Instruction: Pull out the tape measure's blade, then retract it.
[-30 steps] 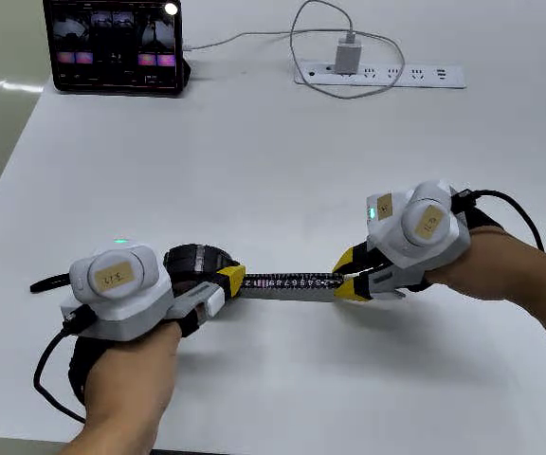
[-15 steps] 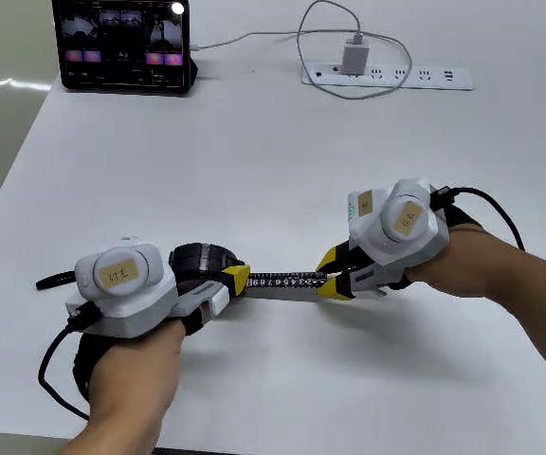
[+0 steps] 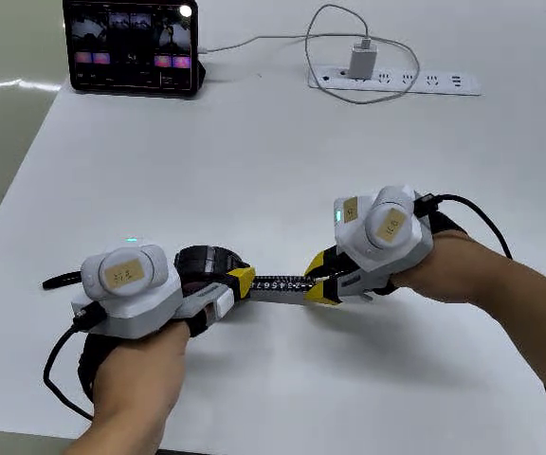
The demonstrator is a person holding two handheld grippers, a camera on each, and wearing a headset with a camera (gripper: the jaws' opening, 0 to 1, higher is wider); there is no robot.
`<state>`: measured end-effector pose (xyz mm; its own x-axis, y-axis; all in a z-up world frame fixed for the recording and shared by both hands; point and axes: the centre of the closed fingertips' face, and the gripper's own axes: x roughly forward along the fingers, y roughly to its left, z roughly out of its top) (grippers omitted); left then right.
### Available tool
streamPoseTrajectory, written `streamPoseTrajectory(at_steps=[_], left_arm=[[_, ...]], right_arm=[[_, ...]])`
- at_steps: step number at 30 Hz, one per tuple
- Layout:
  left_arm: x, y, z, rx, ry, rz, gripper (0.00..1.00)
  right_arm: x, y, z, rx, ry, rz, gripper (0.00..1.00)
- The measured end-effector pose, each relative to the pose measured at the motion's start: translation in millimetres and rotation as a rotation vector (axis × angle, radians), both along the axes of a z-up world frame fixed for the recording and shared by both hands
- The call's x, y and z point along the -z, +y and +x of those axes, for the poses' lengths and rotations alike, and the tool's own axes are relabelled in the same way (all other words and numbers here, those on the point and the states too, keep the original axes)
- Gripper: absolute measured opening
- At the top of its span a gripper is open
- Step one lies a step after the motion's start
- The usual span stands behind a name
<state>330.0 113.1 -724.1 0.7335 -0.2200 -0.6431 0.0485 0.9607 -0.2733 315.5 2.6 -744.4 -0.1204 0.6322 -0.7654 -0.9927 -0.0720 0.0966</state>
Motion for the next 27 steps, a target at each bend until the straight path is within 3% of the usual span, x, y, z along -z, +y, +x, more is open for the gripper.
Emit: streamPoseTrajectory(at_steps=[27], left_arm=[[-0.1, 0.1, 1.1, -0.009, 0.004, -0.016, 0.57]], right_arm=[[4.5, 39.5, -1.6, 0.006, 0.018, 0.046, 0.1]])
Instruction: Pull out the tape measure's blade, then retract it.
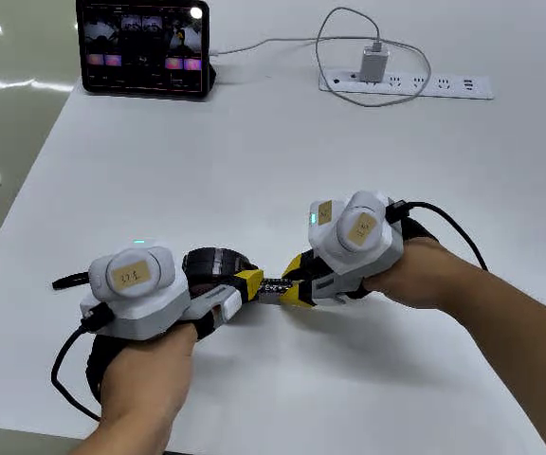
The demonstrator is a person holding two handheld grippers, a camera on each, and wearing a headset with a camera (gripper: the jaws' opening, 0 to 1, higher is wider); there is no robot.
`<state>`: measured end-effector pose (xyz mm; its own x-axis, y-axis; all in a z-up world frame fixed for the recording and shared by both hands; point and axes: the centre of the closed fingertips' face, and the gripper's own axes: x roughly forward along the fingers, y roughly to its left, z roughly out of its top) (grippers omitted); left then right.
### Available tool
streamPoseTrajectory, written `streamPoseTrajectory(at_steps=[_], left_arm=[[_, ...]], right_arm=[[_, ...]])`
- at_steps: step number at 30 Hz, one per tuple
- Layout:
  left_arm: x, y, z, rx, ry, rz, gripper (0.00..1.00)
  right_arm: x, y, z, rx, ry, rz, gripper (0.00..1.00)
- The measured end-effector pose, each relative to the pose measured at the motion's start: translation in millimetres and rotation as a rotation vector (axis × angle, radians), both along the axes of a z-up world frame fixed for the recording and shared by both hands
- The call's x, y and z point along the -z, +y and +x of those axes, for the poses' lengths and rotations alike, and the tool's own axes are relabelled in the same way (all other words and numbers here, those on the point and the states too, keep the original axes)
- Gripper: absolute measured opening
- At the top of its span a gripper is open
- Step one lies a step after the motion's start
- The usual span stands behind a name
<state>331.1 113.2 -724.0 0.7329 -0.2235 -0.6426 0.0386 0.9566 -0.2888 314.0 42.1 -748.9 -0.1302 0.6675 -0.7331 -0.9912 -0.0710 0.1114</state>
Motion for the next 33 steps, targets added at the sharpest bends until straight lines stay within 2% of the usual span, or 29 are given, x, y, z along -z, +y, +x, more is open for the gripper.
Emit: streamPoseTrajectory(at_steps=[16, 33], left_arm=[[-0.8, -0.6, -0.4, 0.001, -0.001, 0.002, 0.58], [-0.8, -0.9, -0.6, -0.001, -0.005, 0.0, 0.59]], right_arm=[[1.9, 22.1, -1.2, 0.003, 0.005, 0.029, 0.1], [2.4, 23.3, -0.6, 0.019, 0.0, 0.034, 0.11]])
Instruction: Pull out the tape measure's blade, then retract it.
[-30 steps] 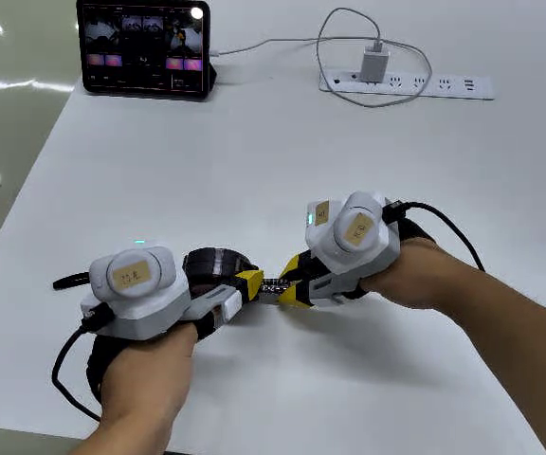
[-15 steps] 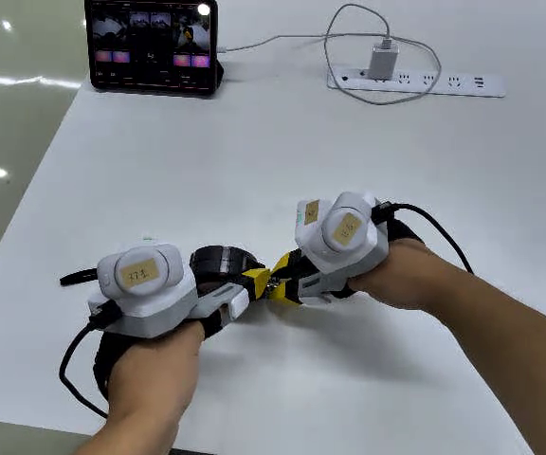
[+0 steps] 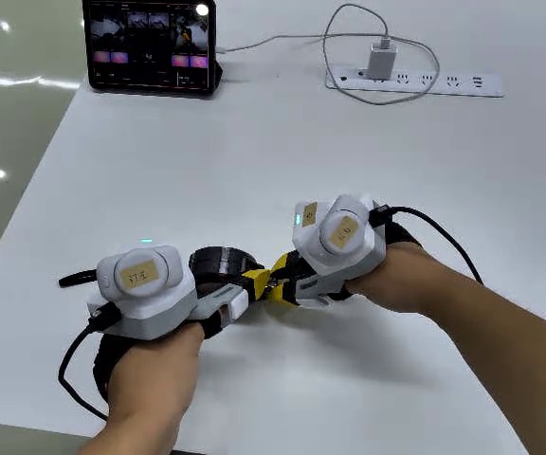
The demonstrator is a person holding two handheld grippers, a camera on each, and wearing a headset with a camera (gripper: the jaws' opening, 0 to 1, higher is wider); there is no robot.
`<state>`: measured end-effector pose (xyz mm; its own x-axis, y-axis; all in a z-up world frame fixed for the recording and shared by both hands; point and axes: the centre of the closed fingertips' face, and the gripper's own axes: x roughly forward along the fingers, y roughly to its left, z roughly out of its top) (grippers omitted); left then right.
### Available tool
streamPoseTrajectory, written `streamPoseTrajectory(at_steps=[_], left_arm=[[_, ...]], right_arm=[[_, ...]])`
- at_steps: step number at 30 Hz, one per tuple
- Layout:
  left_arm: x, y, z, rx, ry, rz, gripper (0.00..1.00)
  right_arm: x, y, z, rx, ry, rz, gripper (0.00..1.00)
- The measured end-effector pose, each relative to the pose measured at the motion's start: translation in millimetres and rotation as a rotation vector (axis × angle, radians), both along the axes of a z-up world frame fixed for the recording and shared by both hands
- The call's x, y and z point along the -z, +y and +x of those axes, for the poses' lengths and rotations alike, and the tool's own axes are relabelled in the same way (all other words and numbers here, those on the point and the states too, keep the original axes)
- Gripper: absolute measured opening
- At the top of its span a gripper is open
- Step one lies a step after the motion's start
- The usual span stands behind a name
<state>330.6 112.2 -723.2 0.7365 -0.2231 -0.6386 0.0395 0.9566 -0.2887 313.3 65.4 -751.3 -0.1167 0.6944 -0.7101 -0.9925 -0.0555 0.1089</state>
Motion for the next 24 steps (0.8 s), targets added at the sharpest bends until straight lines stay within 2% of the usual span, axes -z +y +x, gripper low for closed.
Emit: streamPoseTrajectory(at_steps=[15, 19, 23, 24], left_arm=[[-0.8, -0.7, 3.8, 0.007, -0.017, 0.0, 0.61], [-1.4, -0.4, 4.8, 0.013, -0.025, 0.011, 0.61], [-2.9, -0.8, 5.1, 0.053, -0.041, 0.056, 0.63], [-4.5, -1.1, 5.7, 0.052, -0.047, 0.051, 0.62]], right_arm=[[-8.1, -1.6, 0.6, 0.015, 0.017, 0.017, 0.16], [-8.8, -5.3, 1.4, 0.022, 0.016, 0.015, 0.17], [-15.8, -9.9, 5.0, 0.046, 0.017, 0.032, 0.18], [-15.6, -11.2, 5.3, 0.048, 0.018, 0.029, 0.19]])
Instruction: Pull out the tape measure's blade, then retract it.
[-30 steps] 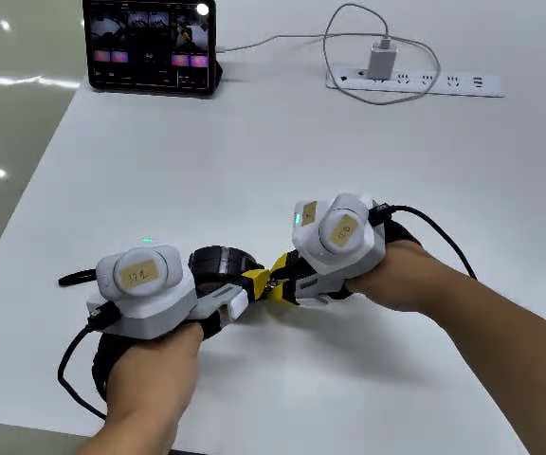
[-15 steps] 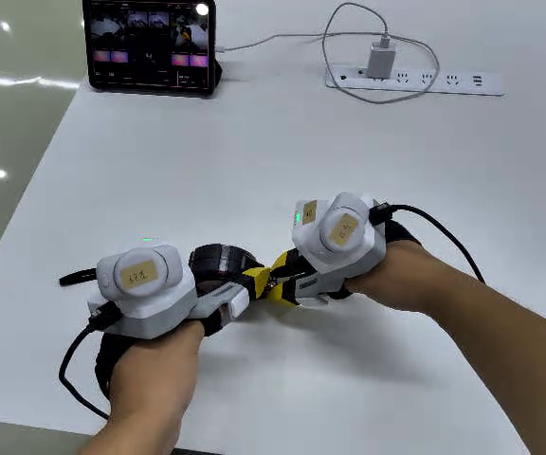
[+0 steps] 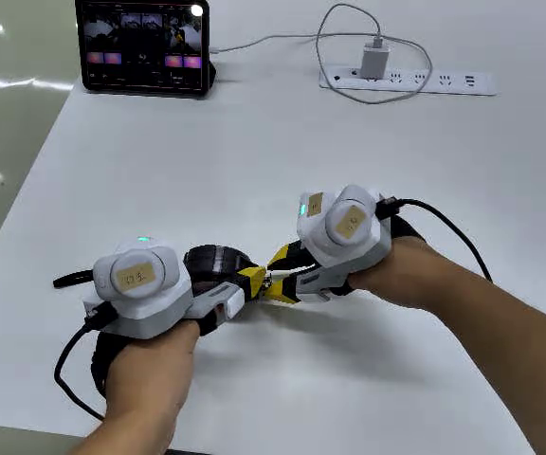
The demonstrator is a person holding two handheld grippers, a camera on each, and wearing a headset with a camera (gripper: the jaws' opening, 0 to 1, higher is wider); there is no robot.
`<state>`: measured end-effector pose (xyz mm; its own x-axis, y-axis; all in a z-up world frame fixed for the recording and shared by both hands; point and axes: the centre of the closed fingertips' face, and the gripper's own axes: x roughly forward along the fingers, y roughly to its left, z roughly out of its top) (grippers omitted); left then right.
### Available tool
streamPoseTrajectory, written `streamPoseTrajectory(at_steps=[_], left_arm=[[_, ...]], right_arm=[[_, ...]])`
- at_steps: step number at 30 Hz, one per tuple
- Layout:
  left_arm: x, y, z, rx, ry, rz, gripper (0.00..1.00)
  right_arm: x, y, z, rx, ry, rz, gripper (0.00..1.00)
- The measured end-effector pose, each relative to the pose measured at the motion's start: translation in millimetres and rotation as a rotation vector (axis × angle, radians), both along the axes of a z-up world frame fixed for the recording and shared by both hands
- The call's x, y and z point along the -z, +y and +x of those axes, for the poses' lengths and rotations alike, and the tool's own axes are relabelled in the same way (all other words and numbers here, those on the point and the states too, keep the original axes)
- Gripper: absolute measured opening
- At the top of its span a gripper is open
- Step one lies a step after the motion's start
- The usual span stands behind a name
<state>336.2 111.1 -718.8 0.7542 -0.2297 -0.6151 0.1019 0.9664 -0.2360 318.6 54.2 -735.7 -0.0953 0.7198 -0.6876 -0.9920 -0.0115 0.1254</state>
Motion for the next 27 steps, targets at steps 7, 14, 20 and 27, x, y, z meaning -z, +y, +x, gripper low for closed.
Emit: streamPoseTrajectory(at_steps=[7, 14, 20, 27], left_arm=[[-2.1, 0.6, 2.8, 0.032, -0.014, 0.019, 0.62], [-9.4, 3.8, 3.4, 0.06, -0.023, 0.029, 0.63], [-20.1, 8.6, 1.7, 0.098, -0.049, 0.037, 0.64], [-28.0, 15.9, -5.1, 0.137, -0.047, 0.059, 0.65]], right_arm=[[-4.0, -4.0, 2.8, 0.018, 0.001, 0.007, 0.21], [-13.6, -12.2, 3.0, 0.048, -0.011, 0.024, 0.23], [-20.3, -22.6, 1.8, 0.079, -0.012, 0.033, 0.27], [-28.9, -32.1, 1.1, 0.115, -0.017, 0.045, 0.27]])
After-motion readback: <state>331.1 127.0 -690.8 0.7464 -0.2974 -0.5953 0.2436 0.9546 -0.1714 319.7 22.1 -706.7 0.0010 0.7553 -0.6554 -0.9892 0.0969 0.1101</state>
